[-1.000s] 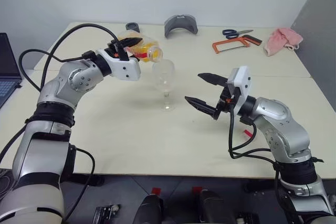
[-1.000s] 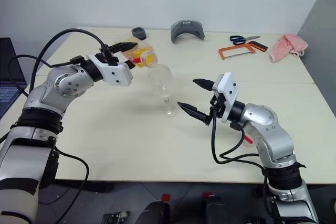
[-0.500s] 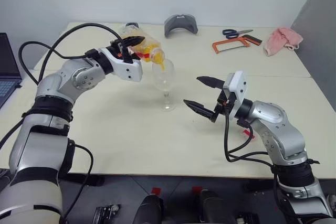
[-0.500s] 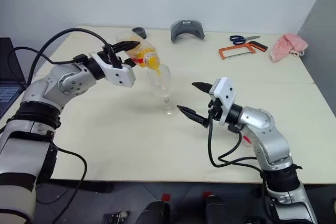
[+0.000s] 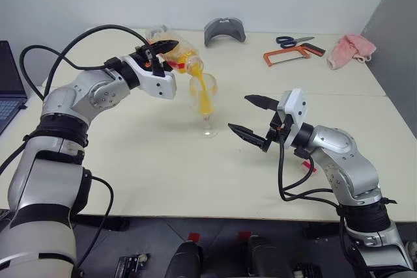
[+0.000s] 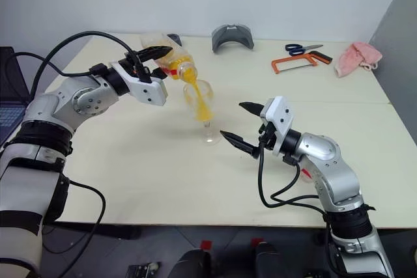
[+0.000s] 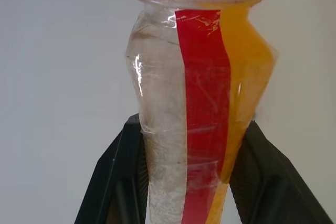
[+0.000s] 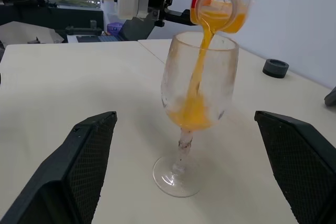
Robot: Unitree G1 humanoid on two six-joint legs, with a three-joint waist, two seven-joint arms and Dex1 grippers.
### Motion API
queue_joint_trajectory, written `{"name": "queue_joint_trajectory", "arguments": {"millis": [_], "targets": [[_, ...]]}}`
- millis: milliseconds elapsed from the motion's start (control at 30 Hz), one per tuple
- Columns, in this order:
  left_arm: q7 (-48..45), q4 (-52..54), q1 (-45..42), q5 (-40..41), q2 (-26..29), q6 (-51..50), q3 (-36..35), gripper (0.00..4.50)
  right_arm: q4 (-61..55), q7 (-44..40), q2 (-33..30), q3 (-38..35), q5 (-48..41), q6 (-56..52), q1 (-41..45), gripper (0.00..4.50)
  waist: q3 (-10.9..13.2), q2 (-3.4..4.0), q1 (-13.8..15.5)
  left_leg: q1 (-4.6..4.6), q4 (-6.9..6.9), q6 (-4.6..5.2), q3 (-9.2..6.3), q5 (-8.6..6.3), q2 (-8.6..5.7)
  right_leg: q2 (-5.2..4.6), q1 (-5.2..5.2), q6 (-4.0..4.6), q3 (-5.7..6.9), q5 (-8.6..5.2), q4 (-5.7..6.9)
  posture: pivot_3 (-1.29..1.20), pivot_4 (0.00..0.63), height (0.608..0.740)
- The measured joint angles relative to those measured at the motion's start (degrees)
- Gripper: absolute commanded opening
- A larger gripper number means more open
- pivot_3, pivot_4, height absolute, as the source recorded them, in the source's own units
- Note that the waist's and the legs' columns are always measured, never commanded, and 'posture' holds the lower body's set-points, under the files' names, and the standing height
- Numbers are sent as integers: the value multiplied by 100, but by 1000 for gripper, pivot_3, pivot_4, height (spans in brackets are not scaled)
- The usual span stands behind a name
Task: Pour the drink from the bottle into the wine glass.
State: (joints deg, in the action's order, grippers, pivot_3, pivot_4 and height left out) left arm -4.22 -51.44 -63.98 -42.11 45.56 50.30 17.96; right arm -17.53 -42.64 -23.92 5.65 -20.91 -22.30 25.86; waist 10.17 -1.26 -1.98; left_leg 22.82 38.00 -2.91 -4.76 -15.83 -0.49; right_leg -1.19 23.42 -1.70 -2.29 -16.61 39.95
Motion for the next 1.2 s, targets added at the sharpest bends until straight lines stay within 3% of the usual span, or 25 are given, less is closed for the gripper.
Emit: {"name": "queue_joint_trajectory", "arguments": {"millis": [1200], "targets": [[402,-251,-345,-282,148,13,263,1671,-7,9,38,7,-62,-19,-85,4500,0,0,-1,0,2,-1,2,0,-1,0,0,0,0,0,2,0,150,740]]}}
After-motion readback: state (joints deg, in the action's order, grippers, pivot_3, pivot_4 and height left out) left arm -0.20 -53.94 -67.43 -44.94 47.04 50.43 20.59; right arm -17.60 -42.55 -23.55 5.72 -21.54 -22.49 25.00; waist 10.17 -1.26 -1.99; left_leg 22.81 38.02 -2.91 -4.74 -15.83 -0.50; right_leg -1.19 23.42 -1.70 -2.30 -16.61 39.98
